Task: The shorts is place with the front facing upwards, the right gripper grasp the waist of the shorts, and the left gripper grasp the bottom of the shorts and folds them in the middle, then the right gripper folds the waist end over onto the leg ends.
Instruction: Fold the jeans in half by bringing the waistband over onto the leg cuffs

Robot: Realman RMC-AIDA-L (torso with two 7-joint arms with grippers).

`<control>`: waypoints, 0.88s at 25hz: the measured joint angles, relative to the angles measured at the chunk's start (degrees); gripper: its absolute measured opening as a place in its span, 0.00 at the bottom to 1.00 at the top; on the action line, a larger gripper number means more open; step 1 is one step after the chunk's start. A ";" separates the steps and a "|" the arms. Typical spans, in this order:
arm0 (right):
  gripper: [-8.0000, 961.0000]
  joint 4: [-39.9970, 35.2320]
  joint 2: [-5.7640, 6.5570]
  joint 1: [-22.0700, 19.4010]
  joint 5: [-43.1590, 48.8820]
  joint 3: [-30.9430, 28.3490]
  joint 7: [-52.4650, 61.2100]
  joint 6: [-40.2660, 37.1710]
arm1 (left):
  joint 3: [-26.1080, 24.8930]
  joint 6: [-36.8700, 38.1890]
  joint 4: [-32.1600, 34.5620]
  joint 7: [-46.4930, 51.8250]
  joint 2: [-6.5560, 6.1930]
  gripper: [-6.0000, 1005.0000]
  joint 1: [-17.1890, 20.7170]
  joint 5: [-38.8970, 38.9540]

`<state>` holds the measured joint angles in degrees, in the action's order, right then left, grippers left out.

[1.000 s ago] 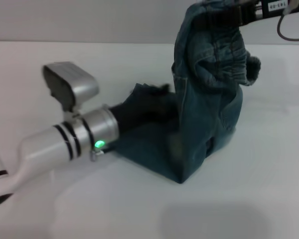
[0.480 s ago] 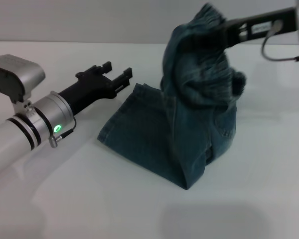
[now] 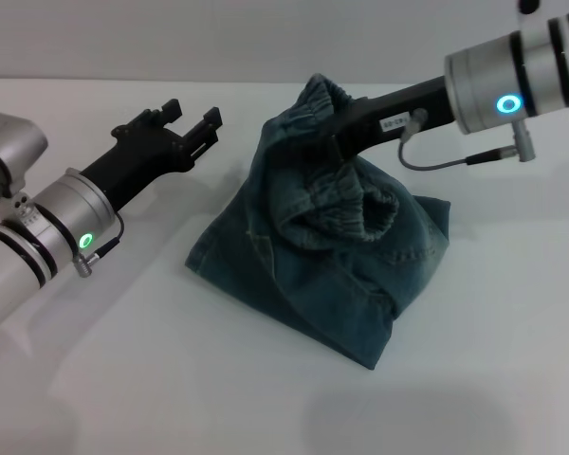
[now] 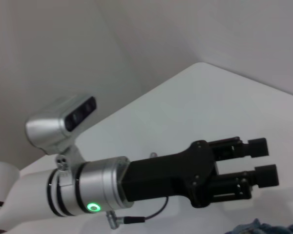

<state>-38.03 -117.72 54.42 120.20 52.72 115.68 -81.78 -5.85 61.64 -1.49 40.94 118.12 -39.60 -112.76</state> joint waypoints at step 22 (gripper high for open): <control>0.67 -5.26 -0.31 6.28 7.62 4.03 3.99 -0.31 | -1.28 0.98 0.54 -1.79 0.03 0.65 1.97 -0.08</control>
<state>-43.29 -118.03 60.70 127.83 56.75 119.67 -82.08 -7.13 62.62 -0.95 39.15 118.14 -37.63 -112.84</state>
